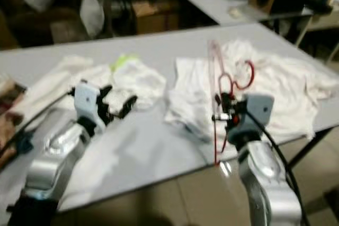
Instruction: Hang hanger
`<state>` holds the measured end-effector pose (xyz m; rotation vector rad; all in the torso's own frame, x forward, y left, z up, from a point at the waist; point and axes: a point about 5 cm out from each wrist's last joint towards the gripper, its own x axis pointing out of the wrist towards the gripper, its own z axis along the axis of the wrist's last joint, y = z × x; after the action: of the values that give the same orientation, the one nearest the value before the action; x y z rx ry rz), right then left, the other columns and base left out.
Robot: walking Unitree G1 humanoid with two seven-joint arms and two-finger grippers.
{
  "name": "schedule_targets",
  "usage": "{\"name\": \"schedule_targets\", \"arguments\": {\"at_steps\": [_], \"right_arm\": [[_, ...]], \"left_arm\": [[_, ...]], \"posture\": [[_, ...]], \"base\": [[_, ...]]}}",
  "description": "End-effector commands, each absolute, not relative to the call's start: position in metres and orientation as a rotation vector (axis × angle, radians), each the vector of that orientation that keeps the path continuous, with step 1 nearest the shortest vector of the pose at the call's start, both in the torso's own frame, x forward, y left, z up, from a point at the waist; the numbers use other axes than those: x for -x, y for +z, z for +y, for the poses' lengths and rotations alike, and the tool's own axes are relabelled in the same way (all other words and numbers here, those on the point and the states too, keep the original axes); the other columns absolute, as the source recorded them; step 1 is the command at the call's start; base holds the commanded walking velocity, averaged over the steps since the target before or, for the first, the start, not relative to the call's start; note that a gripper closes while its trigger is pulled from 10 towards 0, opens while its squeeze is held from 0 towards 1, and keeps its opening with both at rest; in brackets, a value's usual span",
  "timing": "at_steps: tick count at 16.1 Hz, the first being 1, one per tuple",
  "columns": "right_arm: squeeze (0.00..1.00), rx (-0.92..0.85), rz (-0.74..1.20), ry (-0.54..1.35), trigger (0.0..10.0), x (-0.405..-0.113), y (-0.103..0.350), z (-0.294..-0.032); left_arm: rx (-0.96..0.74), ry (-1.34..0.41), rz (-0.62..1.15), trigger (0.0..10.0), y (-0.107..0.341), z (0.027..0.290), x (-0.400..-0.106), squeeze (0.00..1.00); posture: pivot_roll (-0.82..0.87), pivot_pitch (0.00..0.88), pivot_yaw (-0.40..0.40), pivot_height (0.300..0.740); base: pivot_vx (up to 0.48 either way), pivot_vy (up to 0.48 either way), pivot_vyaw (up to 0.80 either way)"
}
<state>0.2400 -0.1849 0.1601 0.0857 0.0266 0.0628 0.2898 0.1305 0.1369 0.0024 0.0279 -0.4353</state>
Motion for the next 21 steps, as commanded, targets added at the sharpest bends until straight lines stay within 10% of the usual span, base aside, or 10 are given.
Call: {"name": "schedule_targets", "arguments": {"at_steps": [1, 20, 21], "right_arm": [[0.00, -0.086, 0.043, 0.038, 10.0, -0.239, 0.158, -0.190], [0.00, -0.043, 0.080, 0.104, 10.0, -0.235, 0.157, -0.204], [0.00, -0.033, 0.084, 0.153, 10.0, -0.234, 0.159, -0.204]], "left_arm": [[-0.007, -0.445, 0.029, 10.0, 0.138, 0.127, -0.291, 0.05], [-0.138, -0.384, 0.028, 10.0, 0.137, 0.137, -0.300, 0.00], [-0.141, -0.383, 0.036, 10.0, 0.137, 0.146, -0.299, 0.75]], "posture": [[-0.18, 0.000, 0.017, 0.740], [-0.19, 0.000, 0.020, 0.740], [-0.19, 0.000, 0.020, 0.740]], "base": [[0.000, 0.480, -0.65], [0.207, 0.025, -0.25], [0.000, 0.000, 0.00]]}}
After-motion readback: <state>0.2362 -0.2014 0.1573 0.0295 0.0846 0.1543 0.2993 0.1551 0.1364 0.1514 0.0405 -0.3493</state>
